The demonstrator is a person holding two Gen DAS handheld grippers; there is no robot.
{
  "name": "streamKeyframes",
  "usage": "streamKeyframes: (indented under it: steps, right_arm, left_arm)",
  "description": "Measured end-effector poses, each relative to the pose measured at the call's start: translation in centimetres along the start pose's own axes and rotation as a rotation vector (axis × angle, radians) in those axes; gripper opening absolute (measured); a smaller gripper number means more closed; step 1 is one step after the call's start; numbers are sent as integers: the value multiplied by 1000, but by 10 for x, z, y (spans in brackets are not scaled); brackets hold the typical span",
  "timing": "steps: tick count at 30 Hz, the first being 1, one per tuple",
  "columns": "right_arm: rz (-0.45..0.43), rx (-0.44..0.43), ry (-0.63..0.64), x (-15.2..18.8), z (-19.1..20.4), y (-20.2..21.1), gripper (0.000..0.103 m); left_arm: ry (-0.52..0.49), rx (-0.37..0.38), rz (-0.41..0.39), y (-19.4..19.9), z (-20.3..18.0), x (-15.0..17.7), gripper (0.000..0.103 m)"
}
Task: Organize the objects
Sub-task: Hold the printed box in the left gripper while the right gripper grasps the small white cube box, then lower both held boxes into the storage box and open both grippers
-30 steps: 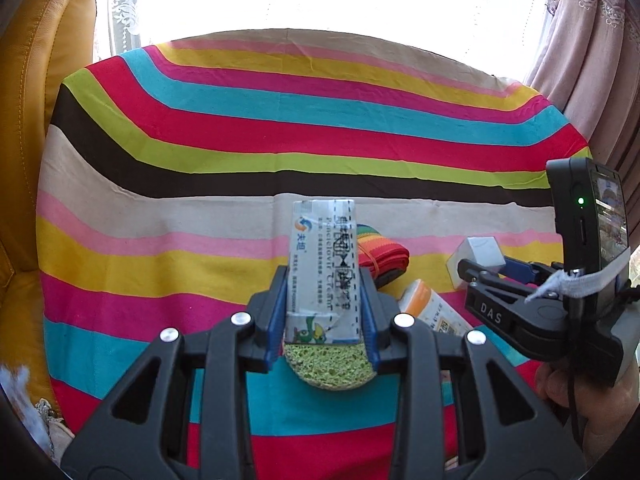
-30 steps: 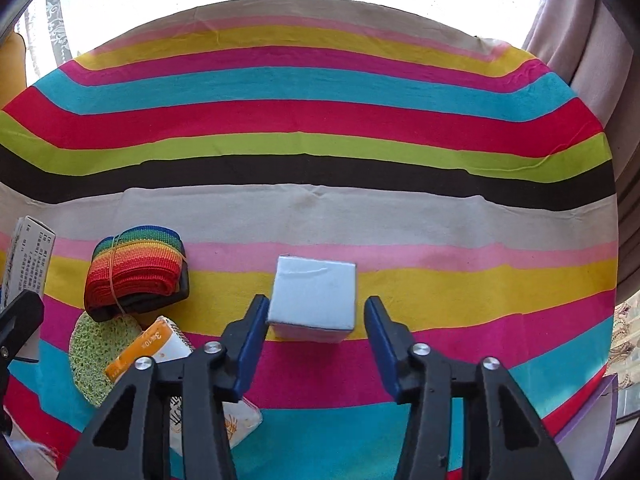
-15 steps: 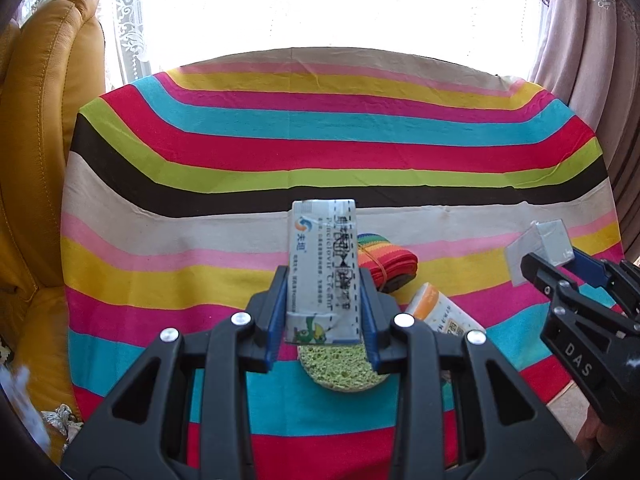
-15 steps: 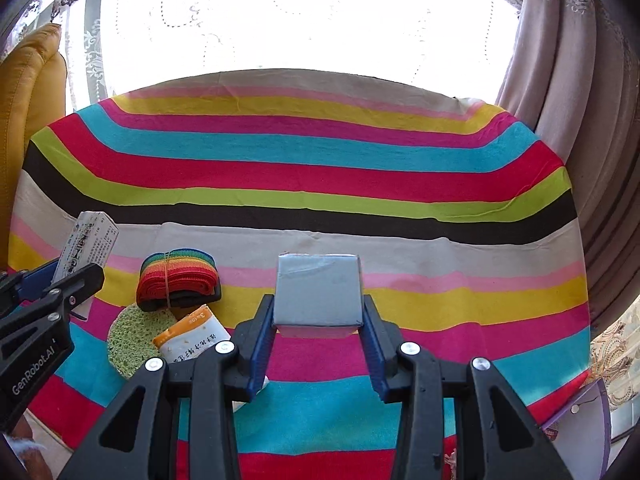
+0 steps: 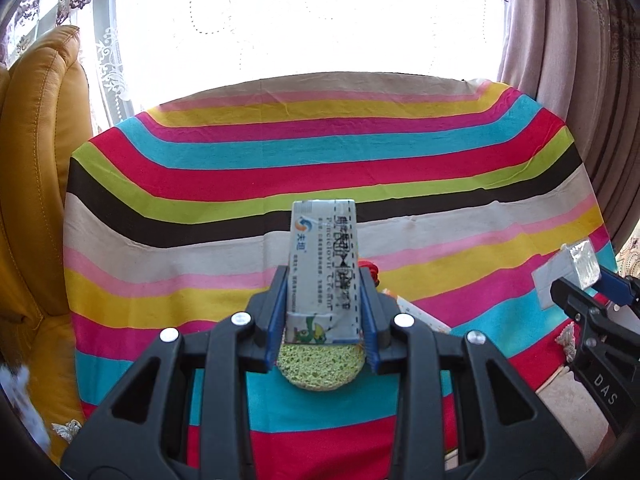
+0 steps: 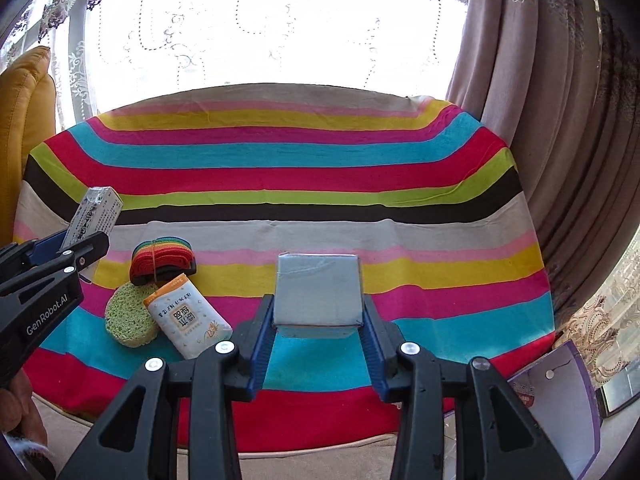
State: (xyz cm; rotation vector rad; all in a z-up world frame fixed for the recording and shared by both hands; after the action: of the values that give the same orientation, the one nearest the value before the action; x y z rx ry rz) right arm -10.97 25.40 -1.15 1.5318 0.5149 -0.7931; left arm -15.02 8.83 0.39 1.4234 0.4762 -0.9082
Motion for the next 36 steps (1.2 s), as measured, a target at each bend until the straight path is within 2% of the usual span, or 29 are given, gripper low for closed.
streamKeyframes:
  steps: [5, 11, 29, 36]
  right_arm:
    - [-4, 47, -17, 3, -16, 8, 42]
    - [10, 61, -62, 9, -41, 15, 41]
    - [71, 52, -229, 36, -134, 25, 41]
    - [91, 94, -273, 53, -174, 28, 41]
  left_arm:
    - [-45, 34, -14, 9, -19, -5, 37]
    - [-104, 82, -3, 17, -49, -8, 37]
    - [-289, 193, 85, 25, -150, -3, 37]
    - [-347, 279, 124, 30, -192, 4, 37]
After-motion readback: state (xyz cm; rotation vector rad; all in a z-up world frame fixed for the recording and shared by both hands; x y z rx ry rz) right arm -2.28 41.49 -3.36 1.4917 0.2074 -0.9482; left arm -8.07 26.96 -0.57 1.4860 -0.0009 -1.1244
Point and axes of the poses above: each gripper's, at about its wrist camera, not at the fingertips, and y roughly against the way its jaws point, z to its left, x to its underside, the point moved 4 cm from there along -y, roughly the way its jaws point, and after that the axes turned 8 degrees about -y, right-handed, at the moved point
